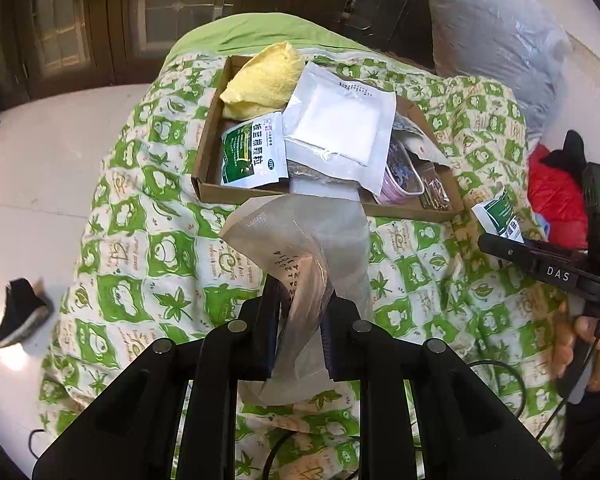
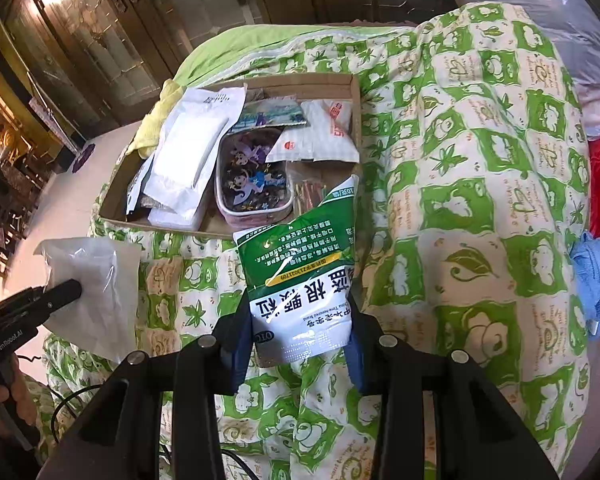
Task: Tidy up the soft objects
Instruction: 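Carry the white bag toward the tray with the left tool while the right tool carries the packet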
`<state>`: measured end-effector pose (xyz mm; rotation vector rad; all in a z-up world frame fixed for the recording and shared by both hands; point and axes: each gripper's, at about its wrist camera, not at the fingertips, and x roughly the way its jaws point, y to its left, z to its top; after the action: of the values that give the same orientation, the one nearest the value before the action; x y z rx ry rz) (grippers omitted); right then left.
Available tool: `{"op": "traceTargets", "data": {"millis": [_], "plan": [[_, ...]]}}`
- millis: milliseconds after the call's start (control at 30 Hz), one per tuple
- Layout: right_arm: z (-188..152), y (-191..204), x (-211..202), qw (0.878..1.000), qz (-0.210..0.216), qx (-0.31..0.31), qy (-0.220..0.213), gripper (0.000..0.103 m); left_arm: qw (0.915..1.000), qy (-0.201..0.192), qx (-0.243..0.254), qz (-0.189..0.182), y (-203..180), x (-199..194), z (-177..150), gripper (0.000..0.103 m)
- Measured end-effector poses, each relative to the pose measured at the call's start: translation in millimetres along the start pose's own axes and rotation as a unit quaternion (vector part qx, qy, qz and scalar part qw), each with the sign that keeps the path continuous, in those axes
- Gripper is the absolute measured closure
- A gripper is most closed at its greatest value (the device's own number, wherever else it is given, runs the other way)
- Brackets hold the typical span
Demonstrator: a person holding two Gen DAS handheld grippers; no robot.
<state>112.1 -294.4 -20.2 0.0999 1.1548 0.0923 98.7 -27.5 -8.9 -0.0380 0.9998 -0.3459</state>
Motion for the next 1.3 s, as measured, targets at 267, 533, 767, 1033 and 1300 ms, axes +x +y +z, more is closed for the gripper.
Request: {"op": "traceTargets", "data": {"millis": [267,533,767,1033,1300], "plan": [[1,2,1,1.0,-0.005,-0.006,-0.003,0.064,0.9996,-0.005,0.019,0.019,-8,-1,5,0.086],[5,1,2,1.0,-0.008,-0.007,-0.007,0.064,0.9989,-0.014,0.033,0.032,-14,-3,14,0.086],[12,4,4,1.0,-0.012,-0.014,-0.01,0.064,0.9992,-0.022,0.024,0.021,-11,-6,27,0.086],[15,6,8,1.0,-0.015,-0.017,-0.011,0.064,0.9994,-0.029,0.013,0.013,-5,-8,36,0.086],[18,5,10,1.0,-0.016,-0.017,-0.011,0.064,0.9993,-0.032,0.016,0.009,-9,-7,44,0.086]]}}
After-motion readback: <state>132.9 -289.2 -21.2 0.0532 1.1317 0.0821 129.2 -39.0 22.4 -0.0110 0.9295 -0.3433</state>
